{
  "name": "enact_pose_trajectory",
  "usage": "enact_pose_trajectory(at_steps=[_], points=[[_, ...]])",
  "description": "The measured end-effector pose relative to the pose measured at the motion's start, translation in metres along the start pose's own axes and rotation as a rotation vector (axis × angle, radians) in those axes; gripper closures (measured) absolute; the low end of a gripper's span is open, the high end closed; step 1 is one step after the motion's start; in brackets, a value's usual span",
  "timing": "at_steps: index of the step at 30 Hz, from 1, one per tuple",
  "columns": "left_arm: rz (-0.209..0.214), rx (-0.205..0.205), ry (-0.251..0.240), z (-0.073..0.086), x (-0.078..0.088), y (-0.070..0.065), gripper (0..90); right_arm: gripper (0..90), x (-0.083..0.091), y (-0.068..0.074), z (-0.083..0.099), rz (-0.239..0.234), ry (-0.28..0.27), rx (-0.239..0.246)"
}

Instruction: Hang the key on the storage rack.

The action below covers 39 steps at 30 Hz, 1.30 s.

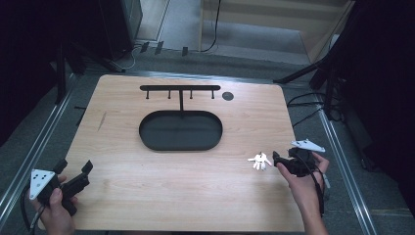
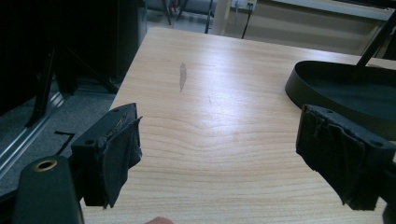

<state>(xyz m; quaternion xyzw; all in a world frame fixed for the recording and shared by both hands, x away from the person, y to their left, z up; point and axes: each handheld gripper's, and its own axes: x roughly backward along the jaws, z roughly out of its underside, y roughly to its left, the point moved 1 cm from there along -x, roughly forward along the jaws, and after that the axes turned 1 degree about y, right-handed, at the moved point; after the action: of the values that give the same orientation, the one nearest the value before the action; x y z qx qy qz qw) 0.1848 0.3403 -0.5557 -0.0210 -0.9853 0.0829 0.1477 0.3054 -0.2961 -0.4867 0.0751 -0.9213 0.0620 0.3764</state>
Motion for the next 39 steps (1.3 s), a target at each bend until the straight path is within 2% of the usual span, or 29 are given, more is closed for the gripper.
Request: enact_pose_trajectory(at_steps=[1,3,7,9,10,11,14,15,16,18,21,24,26,28,31,35,39], points=[[0.000,0.000,0.000,0.000,0.000,0.000,14.2,27.0,0.000,0.000,0.000,0.000,0.000,0.000],[-0.001,0.003,0.000,0.000,0.000,0.000,14.2,22.9,-0.003,0.003,-0.013,-0.002,0.037,0.004],[-0.001,0.003,-0.001,0.000,0.000,0.000,14.2,18.3,-0.009,0.009,-0.030,-0.002,0.109,-0.013],[0.000,0.004,0.002,0.000,0.000,0.001,14.2,15.0,-0.014,0.012,-0.038,-0.022,0.166,-0.040],[0.000,0.004,0.002,0.000,0.000,0.001,14.2,15.0,-0.014,0.012,-0.038,-0.022,0.166,-0.040],[-0.001,0.006,0.002,0.000,0.000,0.001,14.2,14.0,-0.020,0.015,-0.042,-0.028,0.240,-0.057],[0.002,0.007,0.001,0.000,0.000,0.001,14.2,12.1,-0.030,0.023,-0.047,-0.001,0.346,-0.046],[0.002,0.007,0.001,0.000,0.000,0.001,14.2,12.1,-0.030,0.023,-0.047,-0.001,0.346,-0.046],[0.004,0.010,0.001,0.000,0.000,0.001,14.2,8.8,-0.037,0.028,-0.049,-0.014,0.414,-0.073],[0.004,0.010,0.004,0.000,-0.001,0.001,14.2,6.1,-0.043,0.032,-0.051,-0.027,0.463,-0.110],[0.005,0.011,0.004,0.000,-0.001,0.001,14.2,2.0,-0.053,0.038,-0.052,-0.010,0.518,-0.136],[0.006,0.013,0.004,0.000,-0.001,0.001,14.2,0.0,-0.060,0.040,-0.052,0.006,0.549,-0.150],[0.007,0.014,0.003,0.000,-0.001,0.002,14.2,0.0,-0.068,0.042,-0.052,0.037,0.588,-0.180],[0.007,0.016,0.002,0.000,-0.001,0.002,14.2,0.0,-0.072,0.043,-0.051,0.062,0.605,-0.190],[0.007,0.016,0.003,0.000,-0.001,0.002,14.2,0.0,-0.076,0.044,-0.050,0.061,0.625,-0.197],[0.006,0.016,0.004,0.000,-0.001,0.002,14.2,0.0,-0.079,0.047,-0.047,0.071,0.637,-0.180],[0.005,0.015,0.004,0.000,-0.001,0.001,14.2,0.0,-0.085,0.050,-0.042,0.074,0.645,-0.191]])
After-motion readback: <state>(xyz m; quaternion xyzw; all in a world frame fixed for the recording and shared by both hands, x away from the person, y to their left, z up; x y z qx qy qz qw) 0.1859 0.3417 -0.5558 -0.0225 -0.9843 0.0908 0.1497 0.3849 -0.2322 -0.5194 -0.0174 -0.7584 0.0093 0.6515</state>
